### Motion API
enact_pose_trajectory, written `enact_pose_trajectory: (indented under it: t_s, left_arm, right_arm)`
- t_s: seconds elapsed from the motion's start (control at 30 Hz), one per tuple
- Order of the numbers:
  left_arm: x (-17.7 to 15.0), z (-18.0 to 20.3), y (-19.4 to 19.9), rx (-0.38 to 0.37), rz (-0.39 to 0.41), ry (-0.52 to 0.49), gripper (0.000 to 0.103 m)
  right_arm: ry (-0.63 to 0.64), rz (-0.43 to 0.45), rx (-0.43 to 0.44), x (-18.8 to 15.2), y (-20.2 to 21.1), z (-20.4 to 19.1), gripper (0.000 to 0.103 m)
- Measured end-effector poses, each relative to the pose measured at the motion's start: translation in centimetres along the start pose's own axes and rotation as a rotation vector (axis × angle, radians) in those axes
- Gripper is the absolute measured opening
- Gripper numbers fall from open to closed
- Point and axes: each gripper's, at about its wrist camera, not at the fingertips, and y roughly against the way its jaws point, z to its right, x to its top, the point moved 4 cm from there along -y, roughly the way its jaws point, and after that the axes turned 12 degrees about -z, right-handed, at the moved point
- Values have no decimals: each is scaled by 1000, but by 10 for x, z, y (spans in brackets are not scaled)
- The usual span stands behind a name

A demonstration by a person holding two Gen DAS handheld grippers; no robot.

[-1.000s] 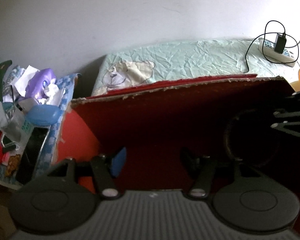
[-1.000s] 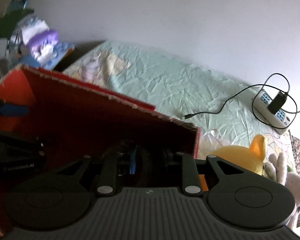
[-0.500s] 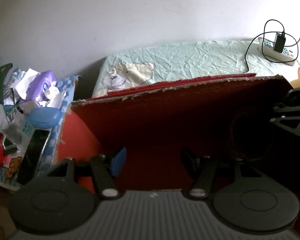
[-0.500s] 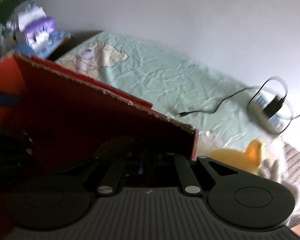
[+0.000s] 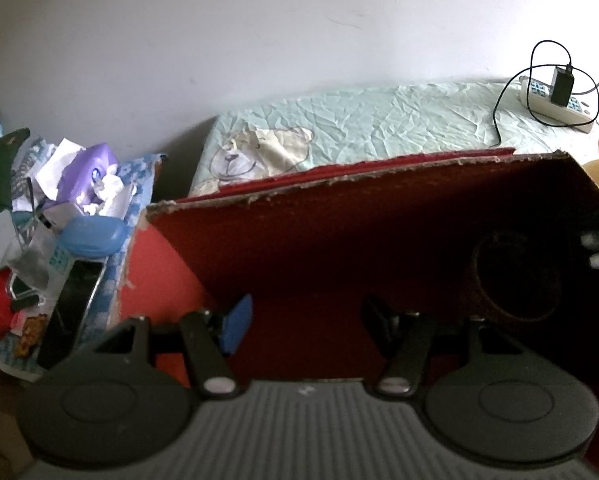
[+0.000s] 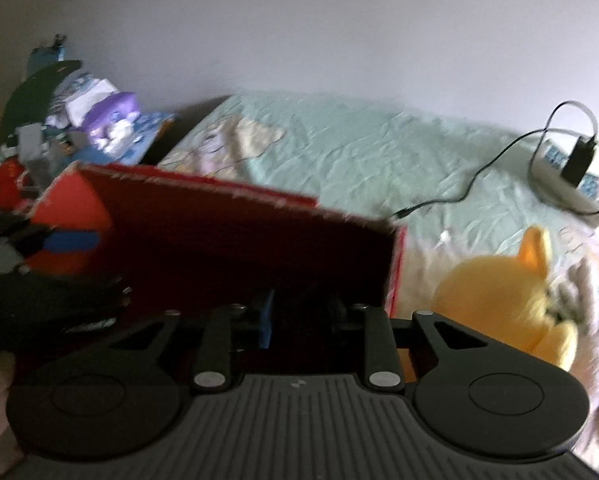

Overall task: Organize objects
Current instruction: 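Carry the tape roll into the red box and open the right tool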

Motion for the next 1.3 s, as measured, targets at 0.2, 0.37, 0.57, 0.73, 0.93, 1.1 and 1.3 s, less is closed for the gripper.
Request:
enact_pose_trajectory:
  t_s: [0.2, 0.37, 0.57, 0.73, 0.93, 1.1, 1.3]
  left_arm:
    - [0, 0, 0, 21, 6, -2, 64]
    - [0, 2, 0, 38, 12, -8, 65]
    - [0, 4, -2, 46, 3, -32, 65]
    - [0, 5, -2, 51, 3, -47, 65]
    - [0, 6, -1, 59, 16, -56, 68]
    - [-1, 7, 2, 75, 44, -62, 69]
    - [-2, 7, 7, 109, 86, -43, 71]
  right_arm:
    - [46, -22, 63, -10, 4, -18, 37]
    - [70, 22, 75, -17, 11, -25, 36]
    - [71, -55, 155, -20, -1, -32, 36]
    - [19, -86, 129, -19, -13, -28, 23]
    - [23, -69, 110, -21, -13, -29, 24]
    - [20, -21, 84, -25, -5, -27, 25]
    - [15, 41, 42, -38, 11, -30, 28]
